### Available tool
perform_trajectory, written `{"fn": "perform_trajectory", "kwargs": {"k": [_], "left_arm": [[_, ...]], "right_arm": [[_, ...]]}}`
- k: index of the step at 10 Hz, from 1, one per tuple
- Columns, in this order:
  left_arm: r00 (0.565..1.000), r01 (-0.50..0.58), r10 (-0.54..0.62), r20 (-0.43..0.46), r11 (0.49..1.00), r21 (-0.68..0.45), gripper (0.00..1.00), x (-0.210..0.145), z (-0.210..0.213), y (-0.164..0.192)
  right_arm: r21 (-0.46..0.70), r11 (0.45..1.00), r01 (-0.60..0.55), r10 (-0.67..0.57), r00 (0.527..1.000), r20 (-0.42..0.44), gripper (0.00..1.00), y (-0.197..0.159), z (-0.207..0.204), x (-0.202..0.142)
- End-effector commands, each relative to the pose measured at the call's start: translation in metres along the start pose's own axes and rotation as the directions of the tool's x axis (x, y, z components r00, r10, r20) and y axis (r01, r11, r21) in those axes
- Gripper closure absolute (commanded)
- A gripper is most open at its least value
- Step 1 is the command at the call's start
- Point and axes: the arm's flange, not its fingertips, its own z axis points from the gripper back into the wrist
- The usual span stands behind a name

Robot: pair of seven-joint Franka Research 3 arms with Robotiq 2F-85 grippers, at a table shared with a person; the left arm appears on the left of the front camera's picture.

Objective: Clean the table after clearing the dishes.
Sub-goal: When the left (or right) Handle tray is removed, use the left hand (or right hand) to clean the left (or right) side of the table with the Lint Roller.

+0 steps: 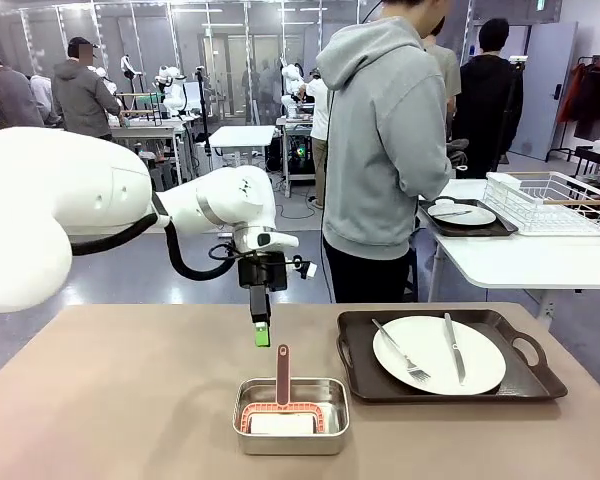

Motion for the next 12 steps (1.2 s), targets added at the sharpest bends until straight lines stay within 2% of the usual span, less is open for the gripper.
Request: {"fn": "perform_trajectory", "kwargs": {"k": [1,5,11,12], "left_arm": [[1.0,0.03,-0.03,-0.004,0.998,-0.057,0.0,0.011,0.002,0.011],[0.998,0.059,-0.062,-0.018,0.989,-0.138,0.0,0.031,-0.023,0.024],[0.993,0.094,-0.105,-0.048,0.978,-0.186,0.0,0.047,-0.027,0.024],[0.993,0.096,-0.107,-0.049,0.979,-0.181,0.06,0.046,-0.025,0.023]], "right_arm": [[0.001,1.0,-0.004,0.004,1.0,-0.004,0.0,0.001,0.002,-0.002],[0.001,1.0,-0.004,0.004,1.0,-0.004,0.0,0.001,0.002,-0.002],[0.001,1.0,-0.004,0.004,1.0,-0.004,0.0,0.001,0.002,-0.002],[0.001,1.0,-0.004,0.004,1.0,-0.004,0.0,0.001,0.002,-0.002]]}}
